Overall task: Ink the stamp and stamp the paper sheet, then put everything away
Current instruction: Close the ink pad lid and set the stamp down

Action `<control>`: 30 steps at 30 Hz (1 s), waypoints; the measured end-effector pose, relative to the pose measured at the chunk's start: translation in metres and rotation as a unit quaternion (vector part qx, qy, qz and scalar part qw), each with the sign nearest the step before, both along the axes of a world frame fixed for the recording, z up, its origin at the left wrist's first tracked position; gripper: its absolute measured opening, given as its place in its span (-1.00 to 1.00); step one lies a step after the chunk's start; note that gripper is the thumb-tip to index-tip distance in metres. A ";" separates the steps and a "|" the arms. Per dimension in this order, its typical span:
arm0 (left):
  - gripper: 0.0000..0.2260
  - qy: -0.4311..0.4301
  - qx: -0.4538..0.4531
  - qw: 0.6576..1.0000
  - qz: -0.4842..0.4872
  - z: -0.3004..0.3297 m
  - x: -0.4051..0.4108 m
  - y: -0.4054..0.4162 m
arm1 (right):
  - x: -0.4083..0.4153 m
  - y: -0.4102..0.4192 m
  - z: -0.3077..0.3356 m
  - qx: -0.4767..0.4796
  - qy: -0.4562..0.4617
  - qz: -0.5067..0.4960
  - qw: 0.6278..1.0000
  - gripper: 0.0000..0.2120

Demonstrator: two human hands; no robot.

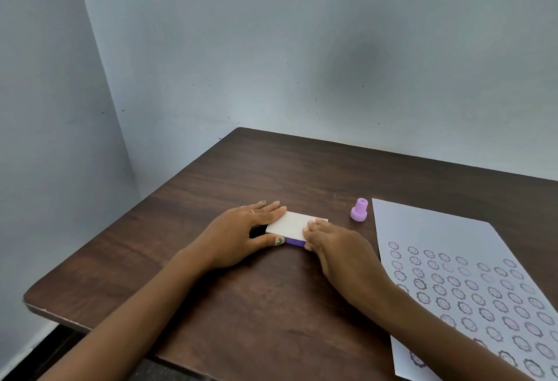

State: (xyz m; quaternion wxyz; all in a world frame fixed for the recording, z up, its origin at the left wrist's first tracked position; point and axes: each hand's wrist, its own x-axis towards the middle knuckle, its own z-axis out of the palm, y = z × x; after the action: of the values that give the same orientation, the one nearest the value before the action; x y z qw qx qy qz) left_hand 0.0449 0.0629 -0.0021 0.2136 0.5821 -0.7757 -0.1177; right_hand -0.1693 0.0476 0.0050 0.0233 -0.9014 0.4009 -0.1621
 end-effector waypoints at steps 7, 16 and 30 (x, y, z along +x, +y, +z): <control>-0.59 -0.139 -0.074 0.986 -0.045 0.003 -0.011 0.003 | 0.002 0.003 0.001 -0.060 -0.036 0.006 0.998 -0.81; -0.60 -0.114 -0.117 0.985 -0.060 -0.001 -0.028 0.006 | -0.013 -0.003 0.018 -0.049 -0.140 -0.014 0.989 -0.87; -0.32 -0.073 -0.004 0.994 -0.079 -0.002 -0.039 -0.012 | -0.117 -0.042 -0.007 0.108 0.068 -0.226 0.966 -0.23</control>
State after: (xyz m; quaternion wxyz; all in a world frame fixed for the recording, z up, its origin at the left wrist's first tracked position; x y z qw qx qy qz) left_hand 0.0060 0.0506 -0.0045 0.1483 0.5252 -0.8333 -0.0882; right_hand -0.2860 0.0052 -0.0025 0.0561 -0.7887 0.6096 -0.0569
